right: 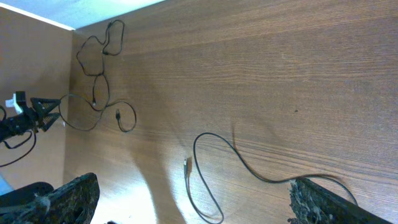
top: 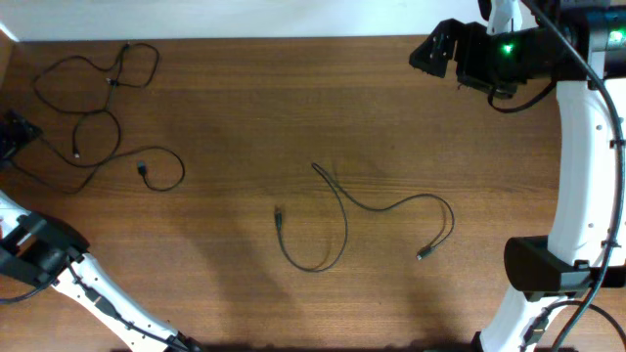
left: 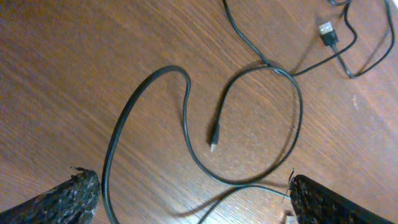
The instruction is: Untangle cables
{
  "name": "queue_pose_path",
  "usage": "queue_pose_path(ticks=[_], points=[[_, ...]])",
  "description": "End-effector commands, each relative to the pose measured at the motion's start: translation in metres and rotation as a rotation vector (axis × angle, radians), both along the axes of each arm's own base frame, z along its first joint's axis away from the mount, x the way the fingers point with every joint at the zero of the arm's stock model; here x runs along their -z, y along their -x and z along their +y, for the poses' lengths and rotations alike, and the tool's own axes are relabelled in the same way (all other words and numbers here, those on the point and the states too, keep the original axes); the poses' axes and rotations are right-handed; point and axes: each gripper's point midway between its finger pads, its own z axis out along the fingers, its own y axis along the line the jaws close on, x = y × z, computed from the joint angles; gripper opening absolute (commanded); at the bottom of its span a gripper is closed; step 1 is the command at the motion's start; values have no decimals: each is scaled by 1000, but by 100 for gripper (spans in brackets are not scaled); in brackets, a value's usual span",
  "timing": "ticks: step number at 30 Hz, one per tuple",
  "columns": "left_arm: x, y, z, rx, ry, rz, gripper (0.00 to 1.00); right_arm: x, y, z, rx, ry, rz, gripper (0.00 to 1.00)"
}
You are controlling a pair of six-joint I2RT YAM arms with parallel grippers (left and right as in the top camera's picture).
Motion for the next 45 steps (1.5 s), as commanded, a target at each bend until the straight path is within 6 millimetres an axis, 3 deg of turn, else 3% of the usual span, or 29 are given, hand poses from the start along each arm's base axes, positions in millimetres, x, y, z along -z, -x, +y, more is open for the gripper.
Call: queue_pose_path(ticks=[1, 4, 7, 8, 11, 12, 14, 16, 17, 21, 23, 25, 29, 33, 36, 37, 43, 45], points=[[-21, 16, 17, -162, -60, 42, 99, 5, -2, 1, -10, 18, 5, 98], [-55, 31, 27, -267, -146, 67, 99, 6, -1, 1, -10, 18, 7, 98], [-105, 34, 28, -300, -220, -11, 99, 6, -1, 1, -11, 18, 8, 98], [-121, 27, 21, -275, -205, -72, 99, 6, -1, 1, -11, 18, 8, 98], [-142, 1, -17, -140, -39, -244, 99, 5, -1, 1, -11, 18, 6, 98], [-150, -11, -45, -53, 98, -324, 99, 5, -1, 1, -11, 18, 6, 98], [-149, -17, -77, 9, 235, -339, 99, 5, -1, 1, -11, 18, 7, 98], [-133, -15, -105, 31, 289, -238, 99, 5, -1, 1, -11, 18, 7, 98], [-122, -23, -117, 78, 256, -196, 99, 5, -1, 1, -11, 18, 6, 98], [-89, -39, -150, 69, 180, -11, 99, 6, 1, 1, -11, 19, 16, 98], [-61, -42, -144, -71, 13, 163, 99, 8, 4, 1, -11, 20, 32, 98], [-49, -47, -138, -104, -102, 220, 99, 9, 5, 0, -11, 20, 37, 98], [-18, -70, -132, -96, -202, 236, 98, 8, 4, 0, -11, 20, 32, 98], [25, -96, -134, -19, -246, 215, 93, 8, 3, 1, -11, 19, 27, 98], [50, -103, -128, 27, -277, 203, 84, 8, 3, 1, -11, 20, 27, 98], [57, -105, -127, 45, -287, 200, 73, 8, 3, 1, -10, 20, 26, 98], [101, -101, -130, 71, -283, 223, 57, 8, 2, 1, -10, 20, 25, 98], [107, -100, -131, 71, -283, 223, 43, 8, 2, 0, -9, 21, 25, 98]])
